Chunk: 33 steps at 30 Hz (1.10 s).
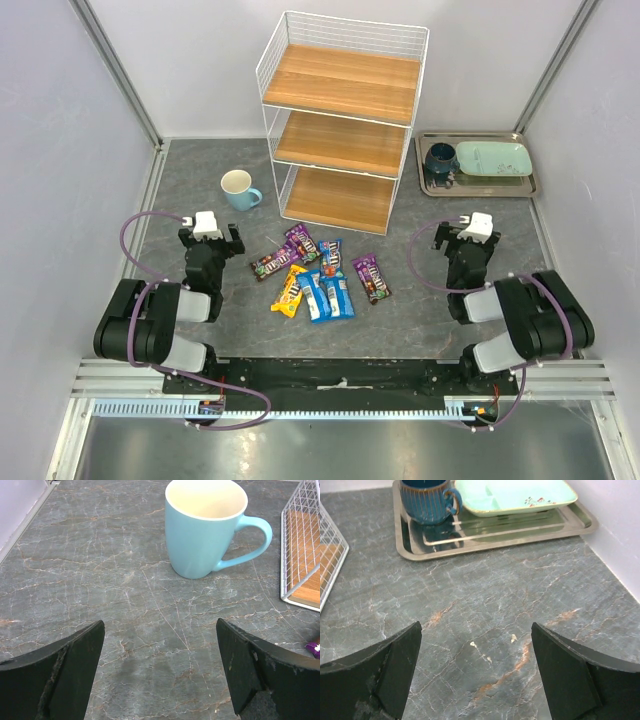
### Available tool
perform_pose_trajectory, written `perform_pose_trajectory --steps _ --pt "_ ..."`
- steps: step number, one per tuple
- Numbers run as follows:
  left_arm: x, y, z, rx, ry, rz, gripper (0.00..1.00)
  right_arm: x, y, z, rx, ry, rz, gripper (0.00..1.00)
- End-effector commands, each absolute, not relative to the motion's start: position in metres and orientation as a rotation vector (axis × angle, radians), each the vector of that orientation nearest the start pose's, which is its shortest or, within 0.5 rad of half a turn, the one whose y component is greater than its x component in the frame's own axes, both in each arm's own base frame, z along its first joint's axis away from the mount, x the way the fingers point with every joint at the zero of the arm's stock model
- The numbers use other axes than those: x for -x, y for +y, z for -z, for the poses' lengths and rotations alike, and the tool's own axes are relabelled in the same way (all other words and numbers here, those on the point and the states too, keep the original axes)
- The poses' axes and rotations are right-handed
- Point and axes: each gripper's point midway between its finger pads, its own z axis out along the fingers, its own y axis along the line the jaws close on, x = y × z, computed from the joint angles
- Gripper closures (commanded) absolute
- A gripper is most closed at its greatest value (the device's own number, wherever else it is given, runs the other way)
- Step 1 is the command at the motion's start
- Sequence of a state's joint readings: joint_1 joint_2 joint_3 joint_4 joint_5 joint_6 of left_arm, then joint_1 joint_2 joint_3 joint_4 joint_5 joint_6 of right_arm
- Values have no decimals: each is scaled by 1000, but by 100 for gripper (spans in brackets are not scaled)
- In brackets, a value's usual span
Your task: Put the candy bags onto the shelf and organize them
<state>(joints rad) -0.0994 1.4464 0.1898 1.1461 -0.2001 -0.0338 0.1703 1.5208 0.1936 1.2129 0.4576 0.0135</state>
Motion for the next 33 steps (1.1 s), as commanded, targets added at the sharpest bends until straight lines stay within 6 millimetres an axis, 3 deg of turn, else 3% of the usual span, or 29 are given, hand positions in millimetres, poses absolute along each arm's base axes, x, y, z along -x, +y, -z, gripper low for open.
perform_pose_trajectory --steps 1,2,3,4,6,7,9,10,12,13,14,15,16,18,19,22,26,30,33 --pt "-367 0 -109 100 1616 -78 0 -348 -25 -131 -301 1533 229 2" --pt "-368 4 -111 121 1609 -93 0 -346 -26 -136 -329 1530 215 2" --pt "-367 8 -111 145 1611 -108 0 -341 -27 -123 -337 1601 229 2" --pt "-366 9 -115 169 1604 -104 0 -339 -26 -142 -376 1557 190 2" --pt "-365 7 -117 146 1593 -96 0 -331 -22 -133 -404 1626 149 2" --pt "-364 7 -117 146 1592 -96 0 -327 -19 -145 -391 1602 124 2" --pt "-363 6 -119 145 1581 -92 0 -317 -17 -136 -377 1659 111 2" --pt "-361 6 -118 138 1582 -89 1 -313 -17 -148 -389 1625 89 2" --pt "-360 5 -120 133 1581 -87 0 -305 -14 -146 -440 1642 44 2" --pt "-362 3 -122 128 1578 -87 0 -302 -10 -156 -431 1618 -2 2" --pt "-359 15 -134 205 1556 -142 0 -300 -8 -159 -434 1615 -22 2" --pt "-356 17 -128 215 1601 -157 0 -297 -5 -155 -450 1635 -47 2" --pt "-355 16 -138 214 1586 -150 0 -296 -1 -165 -454 1620 -84 2" --pt "-349 14 -156 213 1532 -136 0 -294 7 -161 -443 1676 -120 2" --pt "-345 14 -153 236 1535 -121 0 -296 15 -167 -422 1693 -166 2" --pt "-338 12 -161 311 1521 -52 0 -297 20 -159 -404 1785 -160 2" --pt "-338 -11 -168 221 1507 70 0 -295 24 -144 -424 1876 -164 2" --pt "-346 -29 -171 140 1552 137 0 -295 49 -132 -321 1948 -277 2" --pt "-350 -24 -166 203 1582 132 0 -292 63 -119 -269 2015 -346 2"
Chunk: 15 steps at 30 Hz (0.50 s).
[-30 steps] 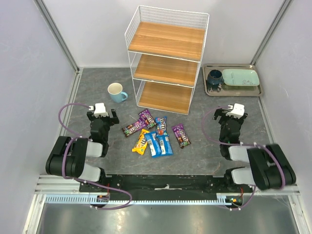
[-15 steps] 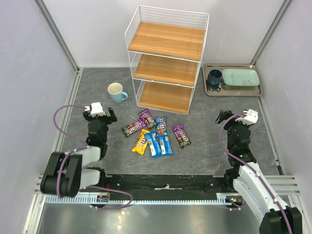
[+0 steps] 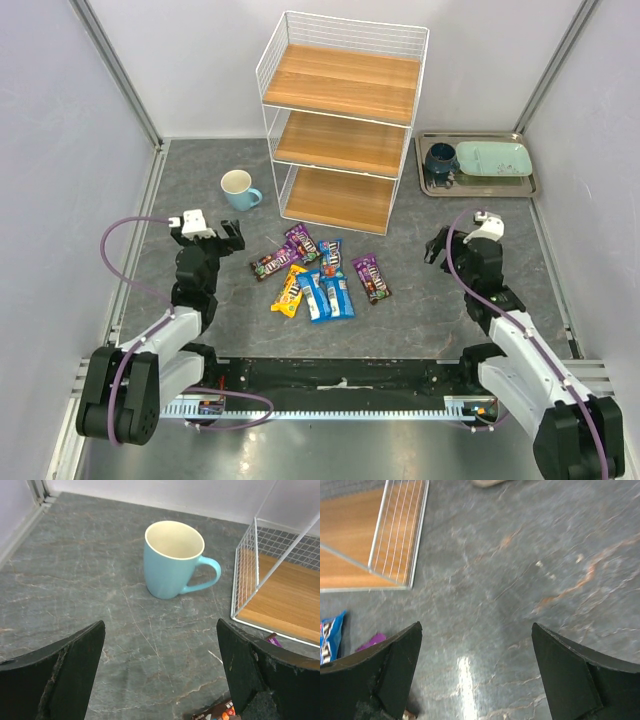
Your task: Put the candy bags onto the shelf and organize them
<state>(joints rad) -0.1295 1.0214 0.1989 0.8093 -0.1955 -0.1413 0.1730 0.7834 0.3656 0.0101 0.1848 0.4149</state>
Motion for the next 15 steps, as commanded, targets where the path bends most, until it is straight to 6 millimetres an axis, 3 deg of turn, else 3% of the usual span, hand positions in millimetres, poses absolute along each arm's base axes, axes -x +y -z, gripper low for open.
perform_pose_trajectory --steps 1,11,15 --pt "-351 -18 -166 241 1584 108 0 -292 66 -116 -263 2028 -359 2" --pt "-363 -25 -152 279 1694 143 0 -285 104 -96 -133 2121 -515 10" --pt "-361 -36 -153 256 1696 214 1 -279 133 -83 -34 2177 -547 16"
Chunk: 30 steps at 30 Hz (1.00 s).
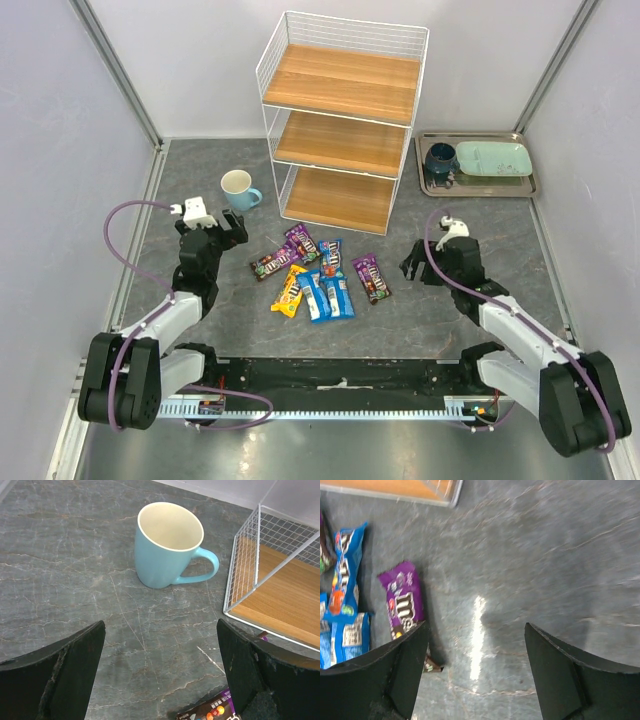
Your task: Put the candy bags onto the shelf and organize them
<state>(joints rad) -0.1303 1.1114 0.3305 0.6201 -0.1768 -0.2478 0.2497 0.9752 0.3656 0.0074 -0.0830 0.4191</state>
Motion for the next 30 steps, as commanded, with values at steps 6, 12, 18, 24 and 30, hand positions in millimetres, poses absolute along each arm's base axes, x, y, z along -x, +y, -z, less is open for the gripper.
perform_pose_trajectory --steps 6,12,18,24,30 --pt "-357 -63 -155 196 1700 377 2 -274 155 -66 27 2234 -533 23" --pt "-353 -92 -161 104 1704 524 3 -274 165 -63 52 2245 -550 24" --pt "-345 -109 -161 80 1724 529 3 -273 176 -59 65 2263 -573 25" --pt "-341 -101 -150 105 1724 457 4 -269 185 -53 77 2283 -592 31" --pt "-339 -100 -140 145 1730 471 4 -262 193 -44 86 2313 -632 38"
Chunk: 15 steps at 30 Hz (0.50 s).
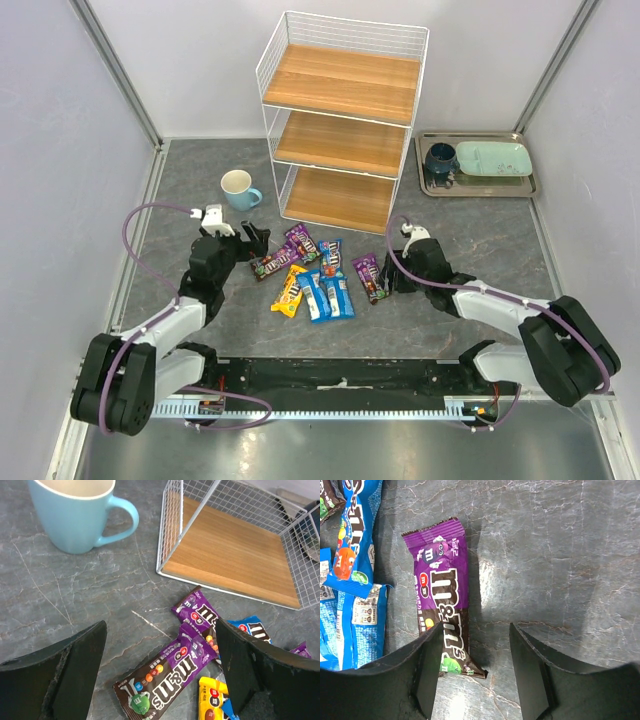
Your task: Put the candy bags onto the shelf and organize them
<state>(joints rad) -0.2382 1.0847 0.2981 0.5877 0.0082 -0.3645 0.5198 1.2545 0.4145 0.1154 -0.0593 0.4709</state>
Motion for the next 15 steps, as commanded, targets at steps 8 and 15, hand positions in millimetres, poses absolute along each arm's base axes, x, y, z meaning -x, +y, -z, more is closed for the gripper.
perform_pose_trajectory --steps 8,15 --pt "-344 -109 -133 142 1772 516 5 -257 198 -42 114 2322 -652 52" --pt "-345 -109 -131 154 1786 515 5 -252 203 -38 125 2342 -674 58"
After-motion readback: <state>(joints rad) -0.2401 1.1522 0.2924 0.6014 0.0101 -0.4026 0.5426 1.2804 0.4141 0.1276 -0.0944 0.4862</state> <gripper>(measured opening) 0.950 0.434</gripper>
